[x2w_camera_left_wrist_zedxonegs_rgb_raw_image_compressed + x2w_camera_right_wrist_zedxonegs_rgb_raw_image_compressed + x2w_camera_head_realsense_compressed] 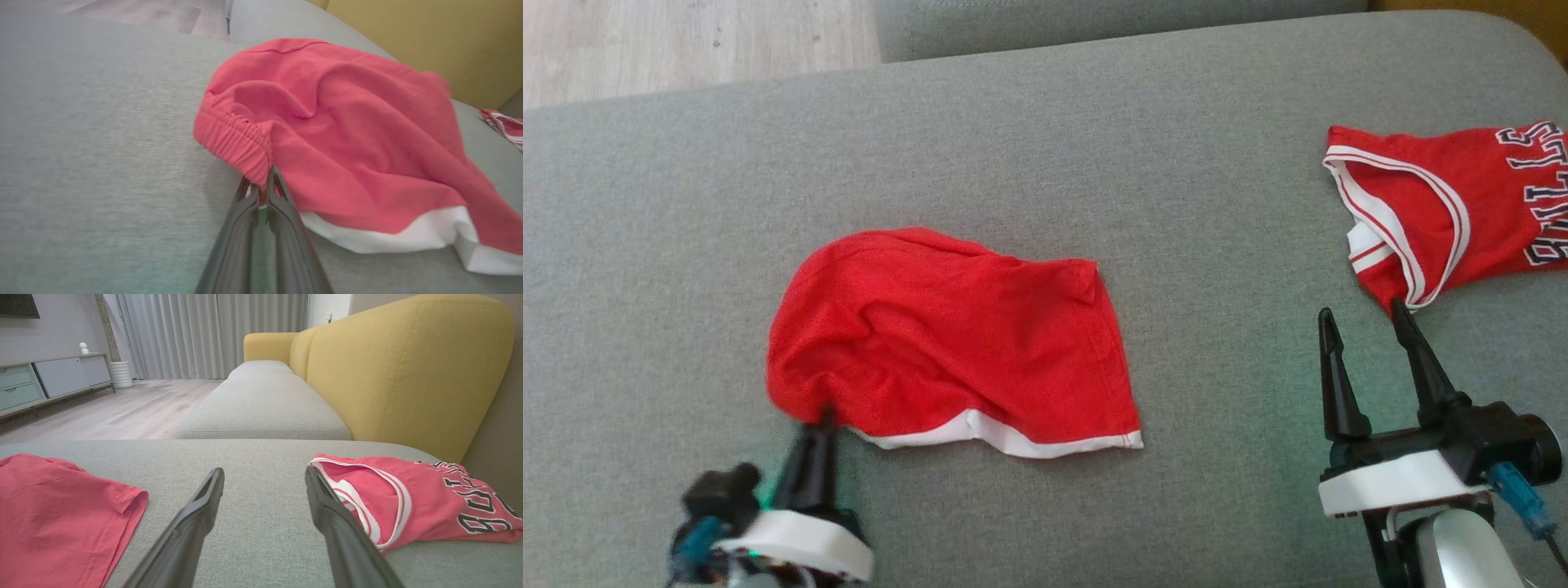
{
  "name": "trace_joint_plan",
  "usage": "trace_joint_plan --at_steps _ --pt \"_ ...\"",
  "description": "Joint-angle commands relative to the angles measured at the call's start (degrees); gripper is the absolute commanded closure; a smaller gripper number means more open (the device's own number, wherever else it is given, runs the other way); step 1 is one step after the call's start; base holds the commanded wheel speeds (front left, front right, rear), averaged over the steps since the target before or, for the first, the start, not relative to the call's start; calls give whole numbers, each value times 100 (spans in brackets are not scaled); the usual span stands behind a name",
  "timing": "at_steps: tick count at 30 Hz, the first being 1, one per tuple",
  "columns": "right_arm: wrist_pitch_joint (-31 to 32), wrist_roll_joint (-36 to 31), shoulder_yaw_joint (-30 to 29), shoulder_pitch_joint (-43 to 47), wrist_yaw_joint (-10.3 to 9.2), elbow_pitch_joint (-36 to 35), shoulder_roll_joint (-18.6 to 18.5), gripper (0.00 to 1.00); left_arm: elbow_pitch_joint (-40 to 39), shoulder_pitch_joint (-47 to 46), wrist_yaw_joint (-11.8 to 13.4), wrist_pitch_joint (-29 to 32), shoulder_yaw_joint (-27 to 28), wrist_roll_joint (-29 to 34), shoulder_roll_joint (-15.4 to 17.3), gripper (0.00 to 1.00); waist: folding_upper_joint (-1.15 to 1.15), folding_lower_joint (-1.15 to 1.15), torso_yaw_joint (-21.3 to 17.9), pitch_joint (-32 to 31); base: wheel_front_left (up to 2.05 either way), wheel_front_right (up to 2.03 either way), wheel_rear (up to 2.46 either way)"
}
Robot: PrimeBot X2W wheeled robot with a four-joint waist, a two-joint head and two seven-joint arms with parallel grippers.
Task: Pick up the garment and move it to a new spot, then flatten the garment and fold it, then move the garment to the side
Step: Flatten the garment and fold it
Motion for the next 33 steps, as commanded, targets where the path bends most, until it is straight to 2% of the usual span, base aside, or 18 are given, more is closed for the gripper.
trace_joint_plan --at_steps 1,6,11,14,17,21,22,26,30,33 --pt "-62 21 127 -136 39 -157 -30 0 -171 -178 -30 -54 65 -35 74 100 0 0 0 -19 0 0 0" --pt "-62 44 88 -47 39 -157 -30 0 -589 -36 -32 115 -669 -166 447 100 0 0 56 -77 0 0 0" --pt "-62 93 10 30 39 -198 -30 0 -1825 495 0 1188 -1085 -202 944 100 0 0 213 -87 0 0 0" --pt "-62 131 17 50 39 -205 -30 0 -2880 972 211 2113 -1103 -391 1279 100 0 0 297 -75 0 0 0" --pt "-62 170 56 22 39 -206 -30 0 -3976 1499 456 3137 -1050 -855 1575 100 0 0 335 -44 0 0 0" --pt "-62 198 133 -66 39 -209 -30 0 -5054 1913 835 4030 -756 -1691 1736 100 0 0 319 62 0 0 0" --pt "-62 198 158 -92 39 -206 -30 0 -5137 1908 972 4134 -648 -1729 1782 100 0 0 304 94 0 0 0" --pt "-62 217 229 -175 39 -191 -30 0 -4945 1647 1419 4173 -300 -1907 1572 100 0 0 190 236 0 0 0" --pt "-62 193 238 -235 39 -174 -30 0 -4381 1171 1613 4080 -241 -1936 1249 100 0 0 37 370 0 0 0" --pt "-62 196 241 -285 39 -168 -30 0 -3845 882 1693 4026 -263 -1832 1151 100 0 0 -102 443 0 0 0"
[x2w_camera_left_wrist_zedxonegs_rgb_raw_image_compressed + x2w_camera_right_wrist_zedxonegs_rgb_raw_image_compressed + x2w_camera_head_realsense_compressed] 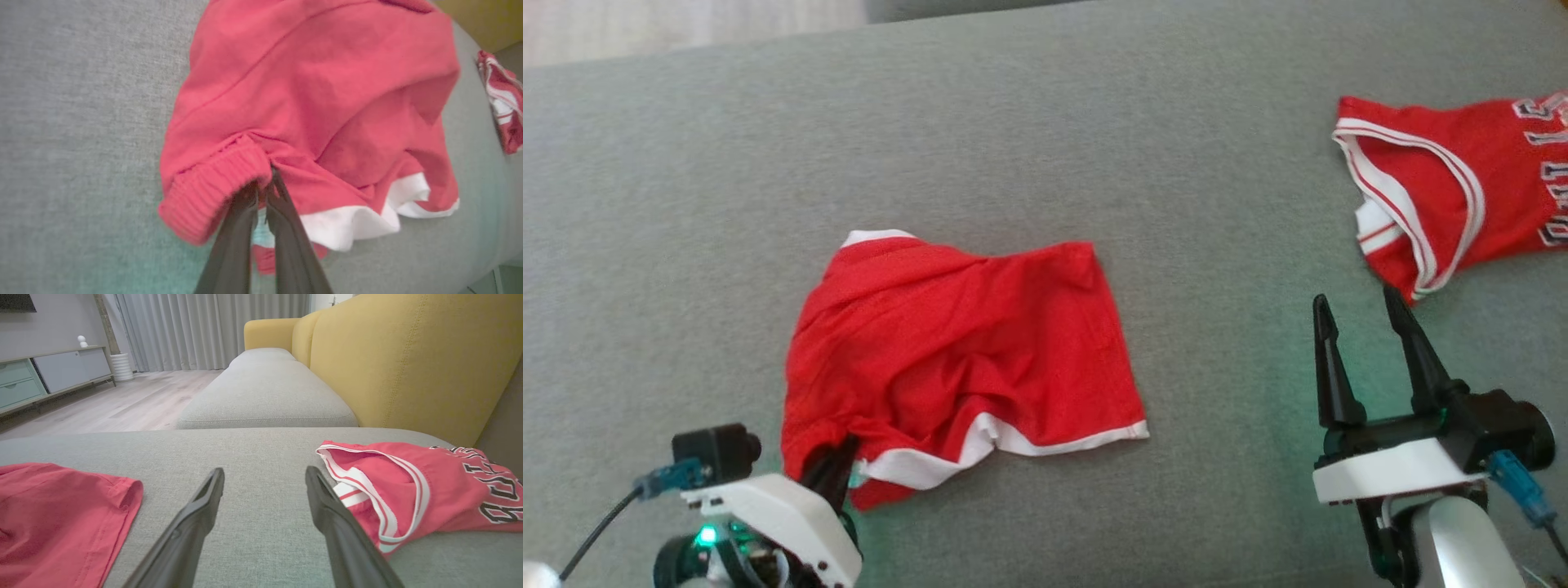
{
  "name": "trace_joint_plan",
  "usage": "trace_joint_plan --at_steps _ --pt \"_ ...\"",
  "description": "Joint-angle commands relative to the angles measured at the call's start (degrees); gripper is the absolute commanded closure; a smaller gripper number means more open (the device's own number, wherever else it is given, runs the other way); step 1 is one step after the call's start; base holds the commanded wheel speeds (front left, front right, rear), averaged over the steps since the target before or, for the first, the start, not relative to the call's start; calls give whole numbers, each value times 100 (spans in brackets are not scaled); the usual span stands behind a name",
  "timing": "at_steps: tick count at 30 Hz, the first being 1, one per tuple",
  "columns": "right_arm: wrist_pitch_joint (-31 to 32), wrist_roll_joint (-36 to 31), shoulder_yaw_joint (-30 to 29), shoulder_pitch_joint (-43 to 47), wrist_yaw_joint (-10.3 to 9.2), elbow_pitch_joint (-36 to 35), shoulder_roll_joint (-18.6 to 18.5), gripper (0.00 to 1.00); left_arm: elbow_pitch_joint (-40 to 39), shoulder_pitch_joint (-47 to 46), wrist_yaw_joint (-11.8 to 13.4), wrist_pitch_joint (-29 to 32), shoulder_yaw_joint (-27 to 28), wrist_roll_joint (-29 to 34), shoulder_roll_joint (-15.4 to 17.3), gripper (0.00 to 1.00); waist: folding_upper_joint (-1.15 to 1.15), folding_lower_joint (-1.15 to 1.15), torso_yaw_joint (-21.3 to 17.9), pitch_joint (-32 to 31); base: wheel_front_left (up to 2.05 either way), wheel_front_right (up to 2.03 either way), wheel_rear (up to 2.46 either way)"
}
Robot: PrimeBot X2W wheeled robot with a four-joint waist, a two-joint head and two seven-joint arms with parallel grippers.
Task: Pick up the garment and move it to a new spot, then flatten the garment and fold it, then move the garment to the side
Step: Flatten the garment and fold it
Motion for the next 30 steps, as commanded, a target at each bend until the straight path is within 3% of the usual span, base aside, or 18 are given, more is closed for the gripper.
trace_joint_plan --at_steps 1,5,6,7,8,9,22,30 --pt "-62 39 138 -181 39 -164 -30 0 127 -305 56 -81 198 191 100 100 0 0 -151 88 0 0 0" --pt "-62 59 102 -166 39 -152 -30 0 748 -463 55 -267 211 341 122 100 0 0 -262 107 0 0 0" --pt "-62 60 99 -156 39 -148 -30 0 801 -468 36 -329 214 360 122 89 0 0 -269 98 0 0 0" --pt "-62 63 92 -144 39 -145 -30 0 819 -458 27 -423 247 345 90 49 0 0 -270 81 0 0 0" --pt "-62 63 92 -144 39 -145 -30 0 819 -458 27 -423 247 345 90 49 0 0 -270 81 0 0 0" --pt "-62 69 84 -129 39 -141 -30 0 813 -424 15 -507 286 301 46 0 0 0 -266 57 0 0 0" --pt "-62 -16 34 -16 39 -152 -30 0 77 456 62 -919 319 181 -84 0 0 0 266 -289 0 0 0" --pt "-62 -82 46 33 39 -144 -30 0 128 633 -85 -1308 338 128 -213 0 0 0 445 -396 0 0 0"
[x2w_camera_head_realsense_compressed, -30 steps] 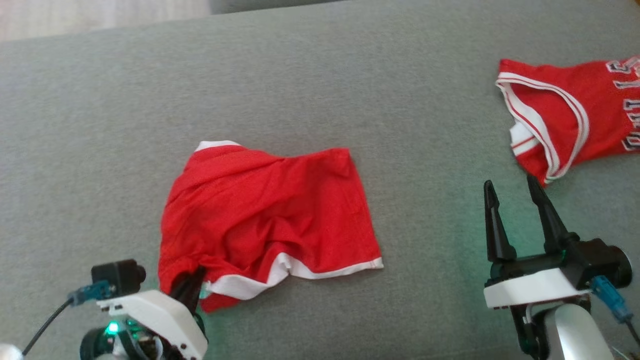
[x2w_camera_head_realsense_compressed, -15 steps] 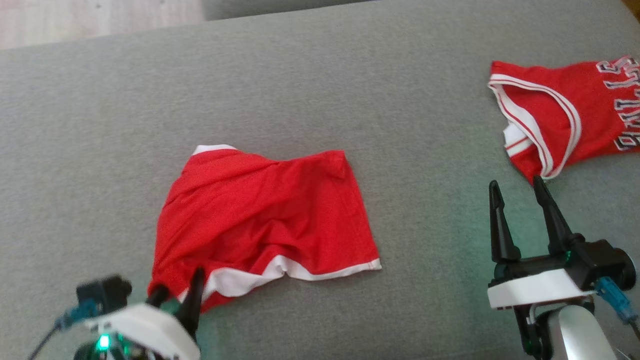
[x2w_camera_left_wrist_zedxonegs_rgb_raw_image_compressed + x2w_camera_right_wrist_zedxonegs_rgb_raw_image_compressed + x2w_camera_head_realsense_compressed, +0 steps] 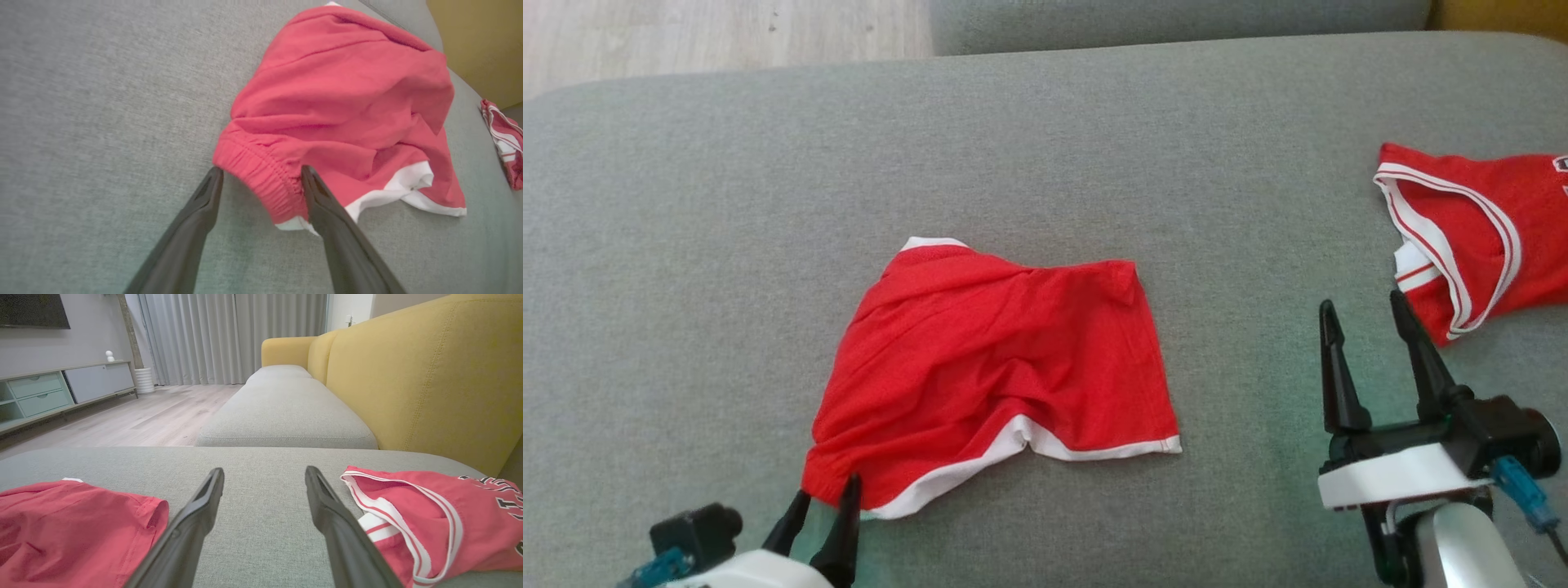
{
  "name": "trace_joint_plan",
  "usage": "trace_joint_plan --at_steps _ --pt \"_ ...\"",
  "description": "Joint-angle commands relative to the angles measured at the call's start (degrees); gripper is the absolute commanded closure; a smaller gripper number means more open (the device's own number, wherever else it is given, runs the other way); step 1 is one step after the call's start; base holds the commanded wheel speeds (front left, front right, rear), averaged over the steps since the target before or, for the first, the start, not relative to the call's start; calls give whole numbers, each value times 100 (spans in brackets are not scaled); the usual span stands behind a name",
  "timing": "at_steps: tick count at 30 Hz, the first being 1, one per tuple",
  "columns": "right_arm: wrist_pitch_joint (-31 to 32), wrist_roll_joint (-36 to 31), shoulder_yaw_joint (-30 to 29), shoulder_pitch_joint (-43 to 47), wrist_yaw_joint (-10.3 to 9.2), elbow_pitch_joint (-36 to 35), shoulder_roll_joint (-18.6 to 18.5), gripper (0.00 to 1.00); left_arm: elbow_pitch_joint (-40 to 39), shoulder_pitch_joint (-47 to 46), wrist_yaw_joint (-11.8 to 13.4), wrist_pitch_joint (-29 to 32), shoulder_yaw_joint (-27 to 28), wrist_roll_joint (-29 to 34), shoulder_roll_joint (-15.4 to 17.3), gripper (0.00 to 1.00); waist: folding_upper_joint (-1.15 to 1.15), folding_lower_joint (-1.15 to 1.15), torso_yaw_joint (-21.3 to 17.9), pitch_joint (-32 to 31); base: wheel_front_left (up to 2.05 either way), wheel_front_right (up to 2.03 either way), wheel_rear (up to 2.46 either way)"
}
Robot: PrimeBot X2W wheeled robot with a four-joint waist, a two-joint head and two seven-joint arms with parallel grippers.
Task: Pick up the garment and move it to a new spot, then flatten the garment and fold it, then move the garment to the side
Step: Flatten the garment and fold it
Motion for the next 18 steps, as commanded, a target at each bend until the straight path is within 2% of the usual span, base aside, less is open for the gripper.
trace_joint_plan --at_steps 1,9,18 --pt "-62 -47 127 3 39 -154 -29 0 -160 -51 -51 -101 212 1 29 0 0 0 16 -13 0 0 0" --pt "-62 -83 121 49 39 -146 -29 0 -93 218 -256 -816 244 246 42 0 0 0 26 -102 0 0 0" --pt "-62 -184 -2 183 39 -158 -30 0 276 271 -406 -2397 160 1042 -118 0 0 0 150 -353 0 0 0"
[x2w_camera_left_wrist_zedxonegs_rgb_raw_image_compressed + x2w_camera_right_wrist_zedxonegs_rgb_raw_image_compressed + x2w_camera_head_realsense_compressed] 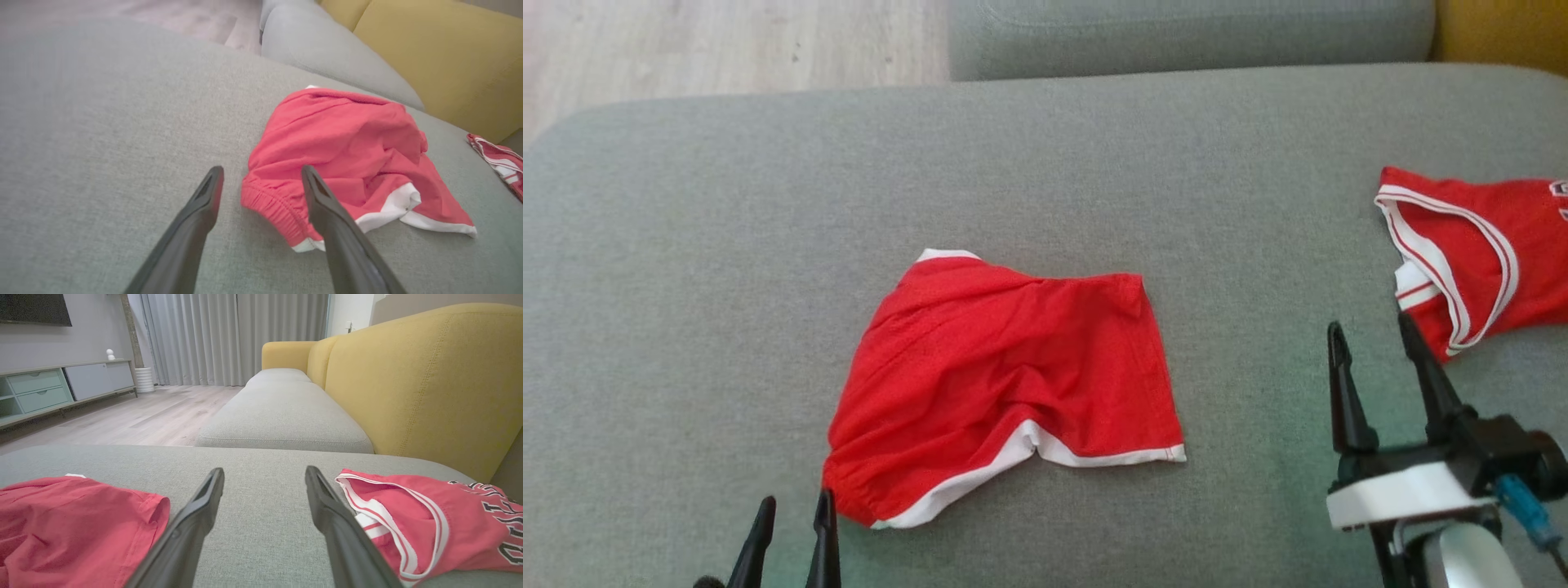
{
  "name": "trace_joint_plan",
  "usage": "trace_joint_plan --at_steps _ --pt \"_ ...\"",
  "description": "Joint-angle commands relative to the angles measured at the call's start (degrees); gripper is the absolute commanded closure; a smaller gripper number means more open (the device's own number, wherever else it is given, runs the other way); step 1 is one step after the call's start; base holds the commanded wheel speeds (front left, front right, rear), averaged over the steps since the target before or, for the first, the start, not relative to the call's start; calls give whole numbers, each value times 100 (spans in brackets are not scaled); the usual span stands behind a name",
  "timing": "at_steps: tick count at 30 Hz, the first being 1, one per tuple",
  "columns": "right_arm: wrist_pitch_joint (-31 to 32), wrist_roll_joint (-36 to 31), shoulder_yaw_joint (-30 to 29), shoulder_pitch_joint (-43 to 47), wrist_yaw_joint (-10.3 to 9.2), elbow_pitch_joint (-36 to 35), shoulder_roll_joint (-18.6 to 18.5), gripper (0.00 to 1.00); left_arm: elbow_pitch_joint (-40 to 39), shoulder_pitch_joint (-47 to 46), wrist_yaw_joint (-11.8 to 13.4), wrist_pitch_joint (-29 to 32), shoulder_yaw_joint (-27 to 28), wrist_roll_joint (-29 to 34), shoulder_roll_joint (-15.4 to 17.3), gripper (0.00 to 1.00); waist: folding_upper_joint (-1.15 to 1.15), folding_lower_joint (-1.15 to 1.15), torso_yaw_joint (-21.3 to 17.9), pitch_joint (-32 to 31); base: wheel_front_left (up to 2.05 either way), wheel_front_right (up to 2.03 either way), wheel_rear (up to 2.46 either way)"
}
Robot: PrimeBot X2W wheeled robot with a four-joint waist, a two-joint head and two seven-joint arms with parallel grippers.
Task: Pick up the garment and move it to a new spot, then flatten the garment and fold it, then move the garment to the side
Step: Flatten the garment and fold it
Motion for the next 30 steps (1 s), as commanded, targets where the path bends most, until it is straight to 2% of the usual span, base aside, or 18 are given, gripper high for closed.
trace_joint_plan --at_steps 1,5,9,15,19,30 --pt "-62 -66 132 44 39 -173 -30 0 13 -190 -57 -361 133 220 -38 0 0 0 86 -149 0 0 0" --pt "-62 -92 130 149 39 -159 -30 0 234 -263 -108 -612 142 506 -134 0 0 0 163 -332 0 0 0" --pt "-62 -69 105 278 39 -164 -30 0 366 -377 -258 -686 408 883 -345 0 0 0 246 -499 0 0 0" --pt "-62 94 124 431 39 -105 -30 0 461 -505 -847 -690 812 1570 -797 0 0 0 216 -617 0 0 0" --pt "-62 211 234 482 39 -71 -30 0 633 -532 -1054 -691 1006 1819 -1012 0 0 0 55 -660 0 0 0" --pt "-62 279 305 499 39 42 -29 0 844 -596 -1252 -691 1386 2142 -1191 0 0 0 -221 -733 0 0 0"
